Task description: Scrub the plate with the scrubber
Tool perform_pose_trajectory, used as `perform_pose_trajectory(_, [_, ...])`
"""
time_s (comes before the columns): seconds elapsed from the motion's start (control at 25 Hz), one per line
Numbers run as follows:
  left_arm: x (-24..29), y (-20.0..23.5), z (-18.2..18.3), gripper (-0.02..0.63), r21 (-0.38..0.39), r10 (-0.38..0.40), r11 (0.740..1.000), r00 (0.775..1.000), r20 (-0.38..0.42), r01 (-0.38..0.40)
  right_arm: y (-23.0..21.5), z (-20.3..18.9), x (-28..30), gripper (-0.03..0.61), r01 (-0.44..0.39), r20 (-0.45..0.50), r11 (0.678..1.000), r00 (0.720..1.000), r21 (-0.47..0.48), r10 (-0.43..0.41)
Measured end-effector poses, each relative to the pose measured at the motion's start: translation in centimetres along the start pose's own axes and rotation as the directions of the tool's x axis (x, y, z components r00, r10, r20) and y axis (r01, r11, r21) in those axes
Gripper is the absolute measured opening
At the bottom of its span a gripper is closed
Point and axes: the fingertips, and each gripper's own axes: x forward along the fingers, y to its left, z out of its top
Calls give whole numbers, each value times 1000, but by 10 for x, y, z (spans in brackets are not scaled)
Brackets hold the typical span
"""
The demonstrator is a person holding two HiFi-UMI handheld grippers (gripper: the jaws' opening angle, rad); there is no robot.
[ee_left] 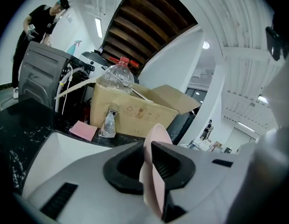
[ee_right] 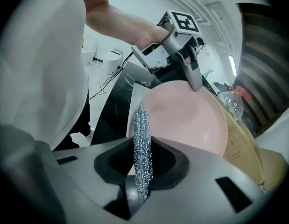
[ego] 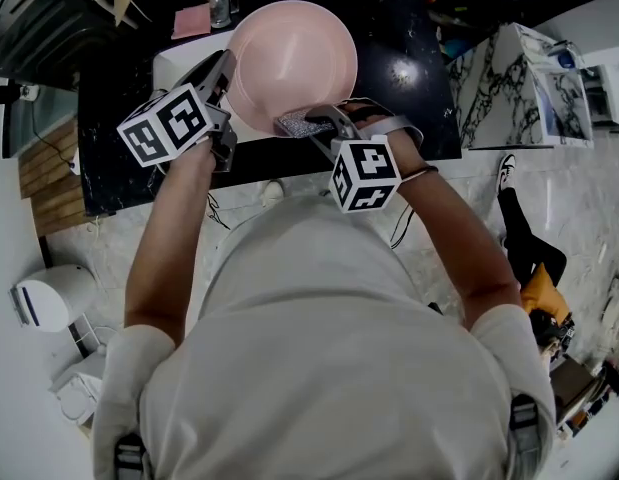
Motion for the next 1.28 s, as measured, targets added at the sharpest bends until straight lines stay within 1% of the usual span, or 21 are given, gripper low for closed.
perform_pose_trajectory(0.16, [-2,-2,-6,49,4,-9,1000,1000,-16,9,-8,-18,-1,77,32,-52,999,998,-29,-34])
perform_pose_trajectory(0.32, [-5,-4,-10,49,9,-18,1000,999,-32,18,-28,-35,-5,77,97,-89,995,991,-32,-100])
perform_pose_trajectory(0.56, [-9,-10,-20,49,8,-37,999,998,-58,38,-61,-48,-16,77,207,-107,978,973,2,-206])
perform_pose_trajectory(0.8, [-10,-12,-27,49,4,-50,999,996,-76,51,-88,-47,-24,77,297,-98,953,952,57,-291])
perform_pose_trajectory(0.96, [-13,-8,-29,47,2,-48,999,996,-79,48,-104,-41,-30,77,355,-77,928,934,111,-348])
perform_pose_trajectory(1.08, [-14,-3,-29,44,-10,-41,999,996,-73,40,-115,-34,-37,77,389,-41,903,920,180,-389])
perform_pose_trajectory(1.2, [-17,4,-27,43,-12,-26,1000,997,-67,25,-126,-24,-51,77,417,4,868,901,270,-434])
perform_pose_trajectory(1.28, [-20,9,-26,40,-17,-20,1000,998,-60,19,-133,-20,-63,77,423,36,835,886,351,-463])
